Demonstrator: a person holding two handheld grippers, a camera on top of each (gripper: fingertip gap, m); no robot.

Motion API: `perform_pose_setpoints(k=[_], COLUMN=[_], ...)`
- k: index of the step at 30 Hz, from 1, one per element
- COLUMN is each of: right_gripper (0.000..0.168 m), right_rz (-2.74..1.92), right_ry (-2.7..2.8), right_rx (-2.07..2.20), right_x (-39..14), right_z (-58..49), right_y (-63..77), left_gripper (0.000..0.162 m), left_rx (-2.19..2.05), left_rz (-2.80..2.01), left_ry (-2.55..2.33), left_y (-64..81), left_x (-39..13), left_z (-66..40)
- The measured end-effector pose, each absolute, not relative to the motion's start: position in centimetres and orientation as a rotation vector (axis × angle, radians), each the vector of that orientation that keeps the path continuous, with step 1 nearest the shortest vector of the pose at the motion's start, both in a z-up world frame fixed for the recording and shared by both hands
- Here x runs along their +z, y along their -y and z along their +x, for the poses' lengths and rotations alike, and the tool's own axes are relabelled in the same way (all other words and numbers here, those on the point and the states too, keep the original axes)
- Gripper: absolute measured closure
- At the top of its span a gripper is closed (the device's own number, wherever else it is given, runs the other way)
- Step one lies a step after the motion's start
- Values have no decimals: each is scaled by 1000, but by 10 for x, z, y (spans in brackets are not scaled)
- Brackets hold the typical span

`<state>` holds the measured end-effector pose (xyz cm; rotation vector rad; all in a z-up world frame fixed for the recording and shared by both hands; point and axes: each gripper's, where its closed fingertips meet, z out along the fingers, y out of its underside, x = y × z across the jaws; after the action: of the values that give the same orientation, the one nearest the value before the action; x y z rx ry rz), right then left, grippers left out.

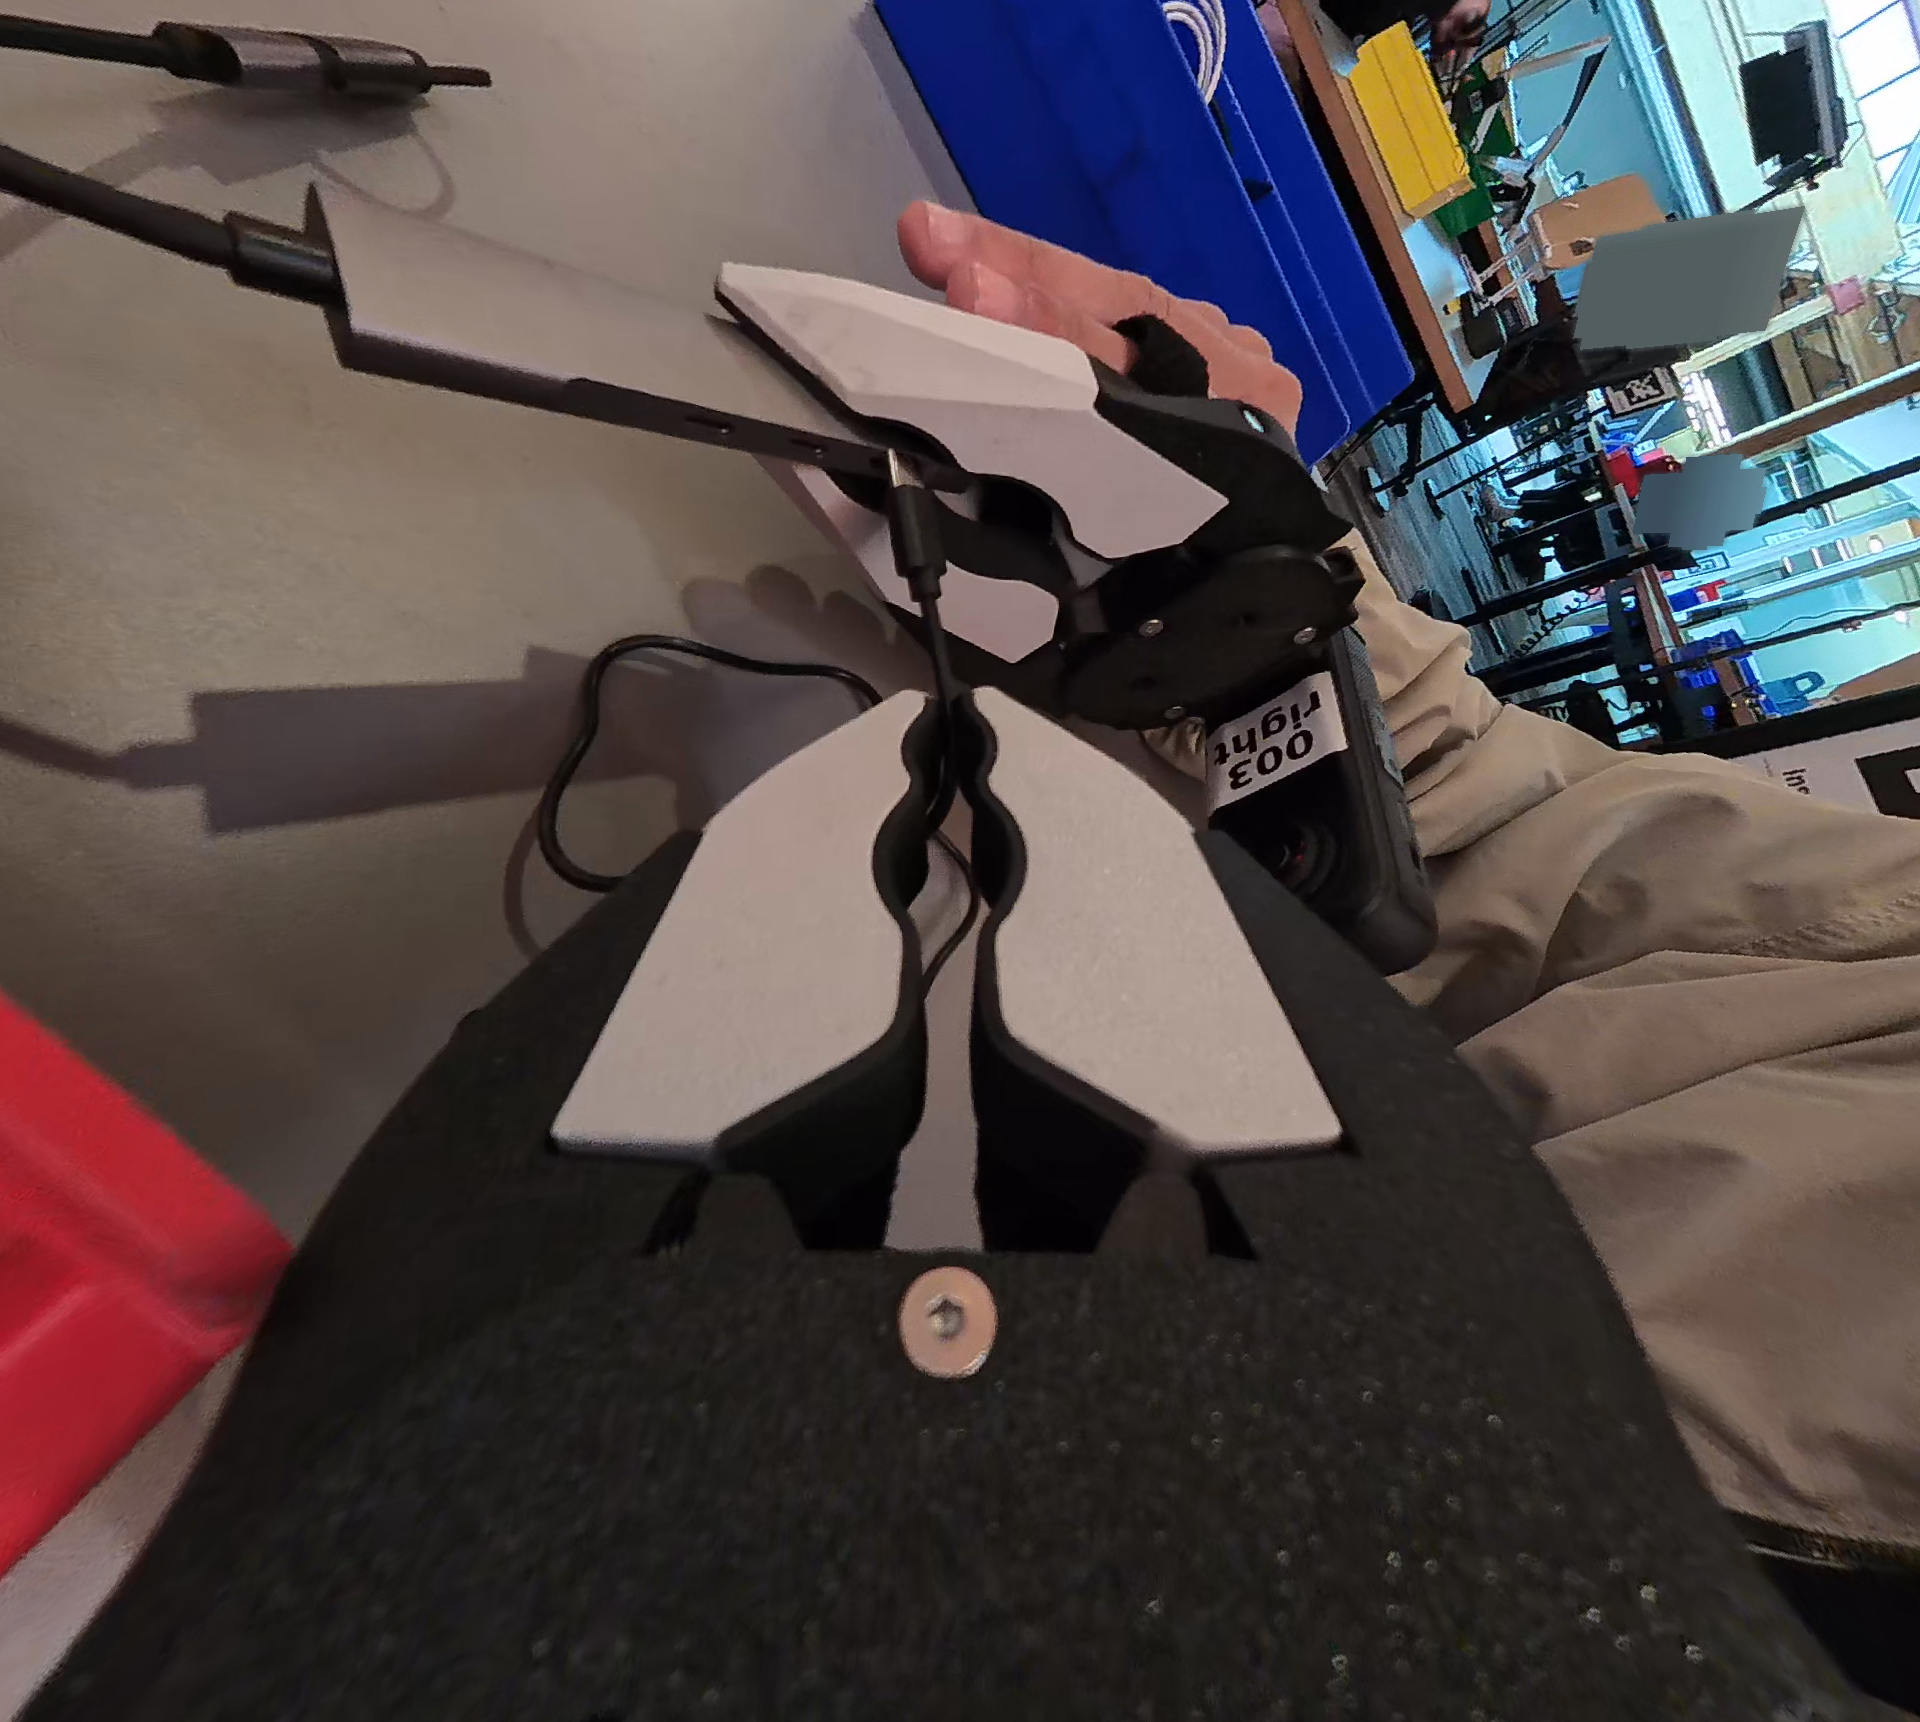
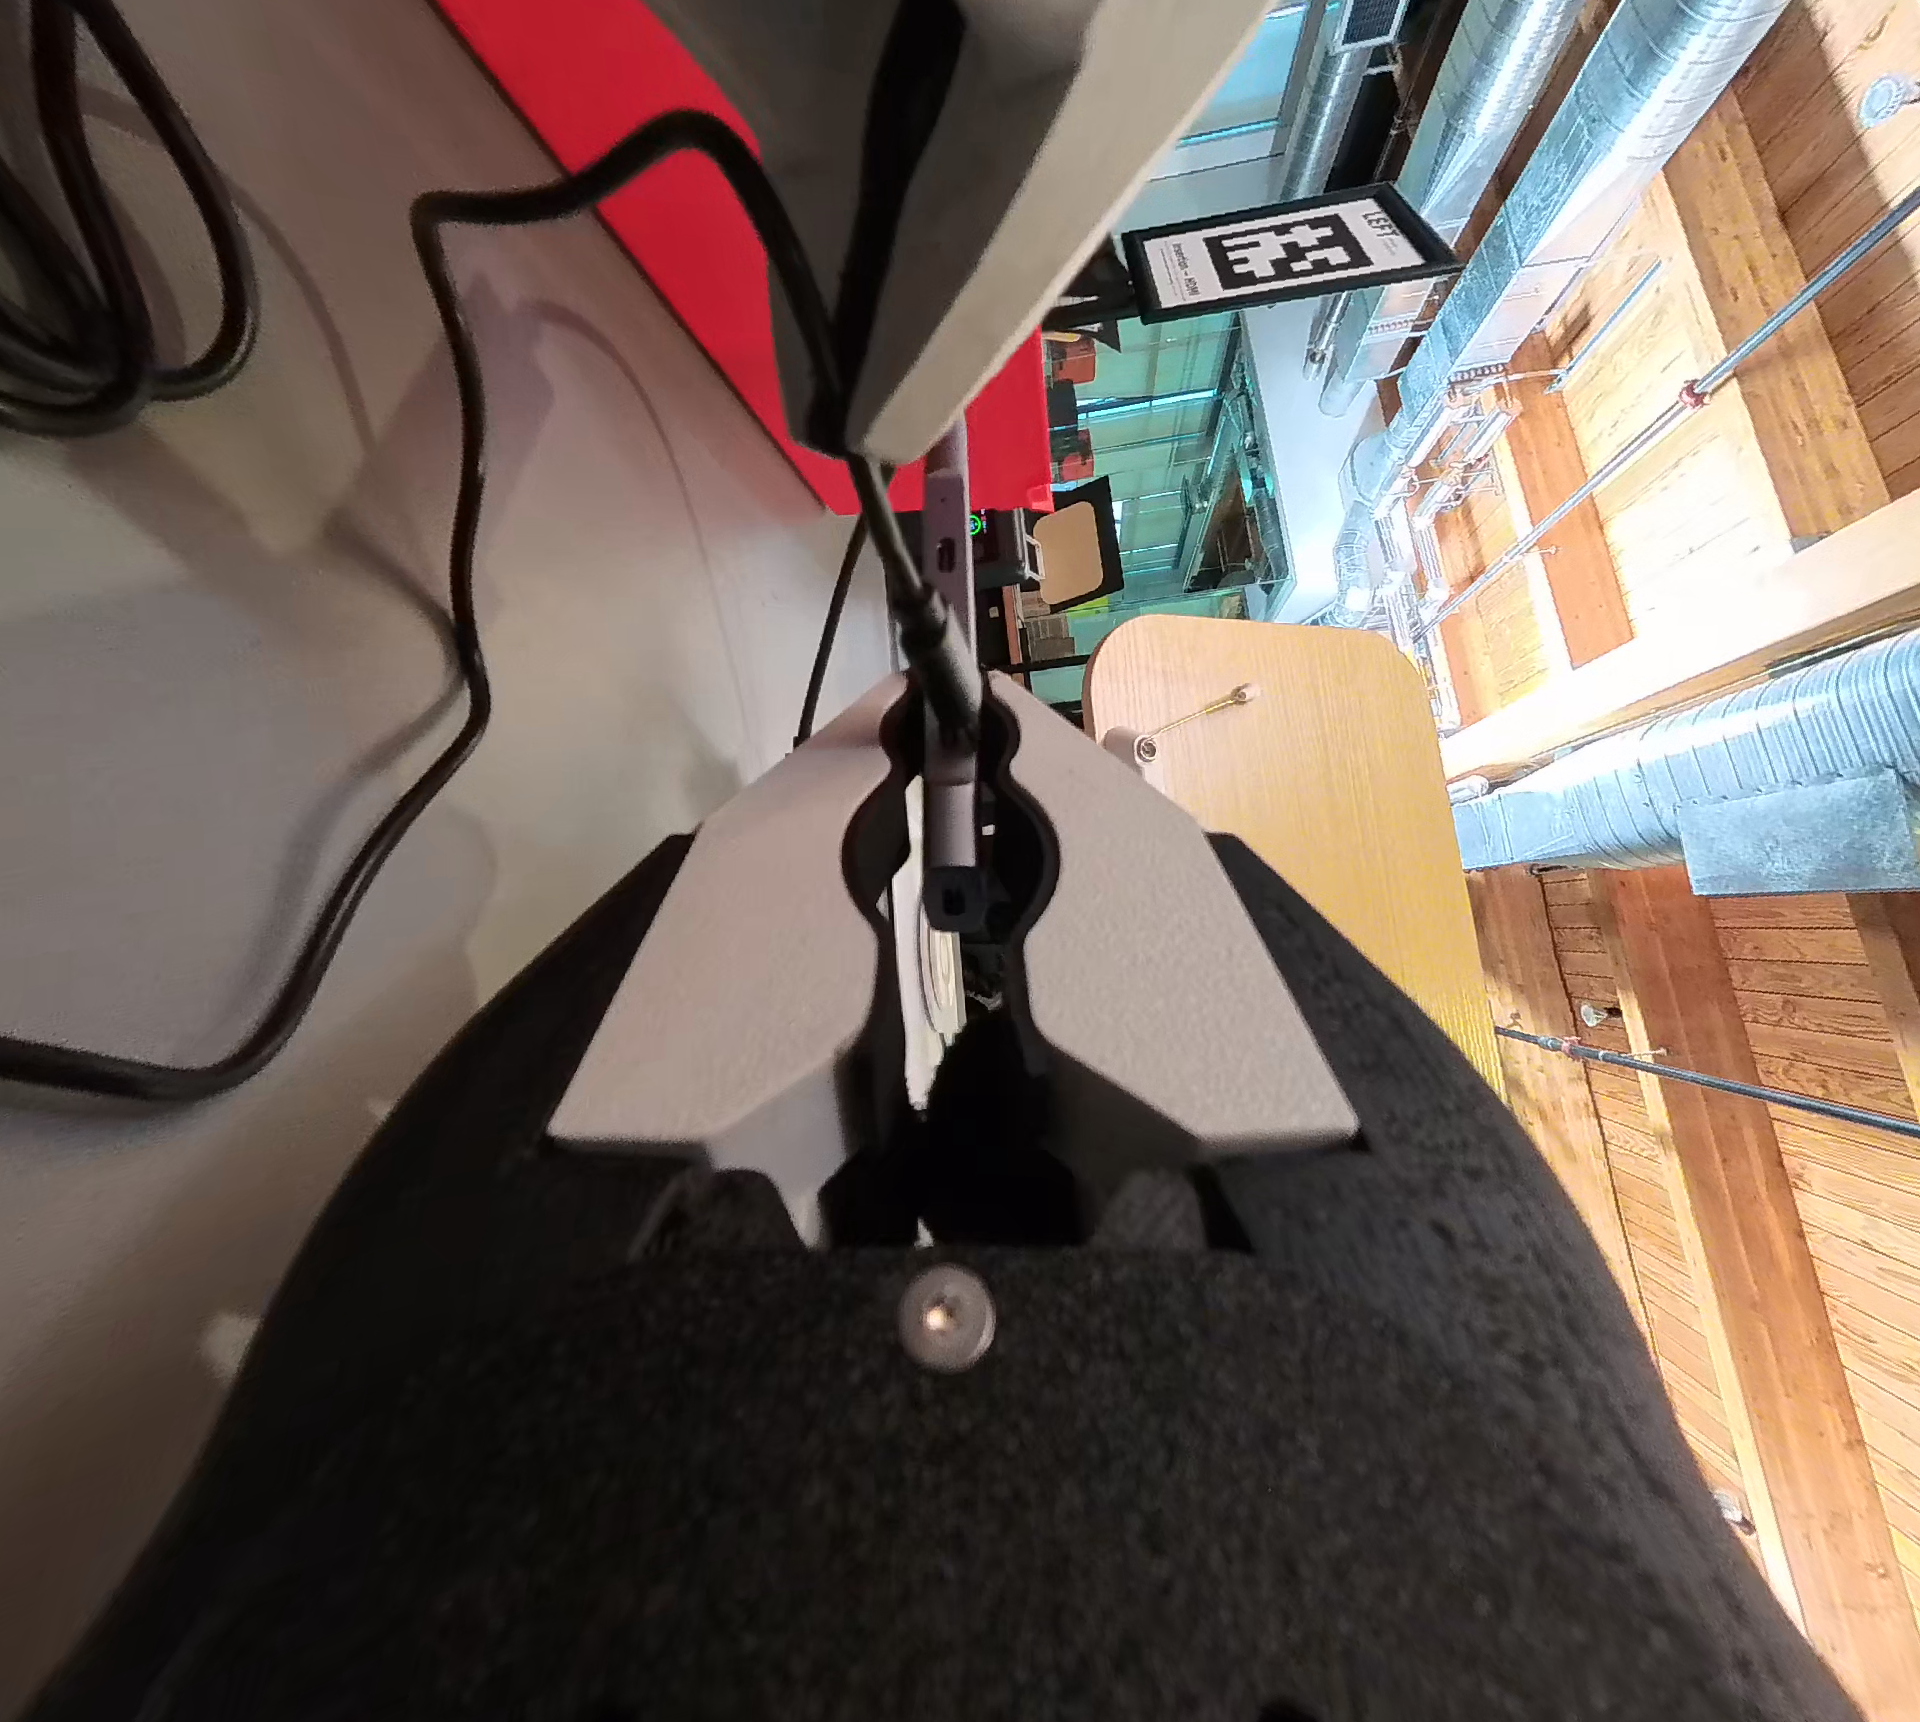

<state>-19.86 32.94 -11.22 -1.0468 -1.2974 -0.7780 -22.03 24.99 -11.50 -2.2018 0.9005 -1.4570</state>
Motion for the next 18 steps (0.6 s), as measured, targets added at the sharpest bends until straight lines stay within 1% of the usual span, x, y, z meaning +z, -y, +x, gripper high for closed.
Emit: perform_pose_setpoints(k=[18], right_gripper=[161], right_rz=[-990], right_ry=[1281], right_rx=[-846], right_x=[-100], right_z=[-199], right_y=[-327], left_gripper=[160], left_rx=[-1490], left_rz=[-2196], left_ry=[-881], left_y=[-246], left_x=[-110], left_z=[-219])
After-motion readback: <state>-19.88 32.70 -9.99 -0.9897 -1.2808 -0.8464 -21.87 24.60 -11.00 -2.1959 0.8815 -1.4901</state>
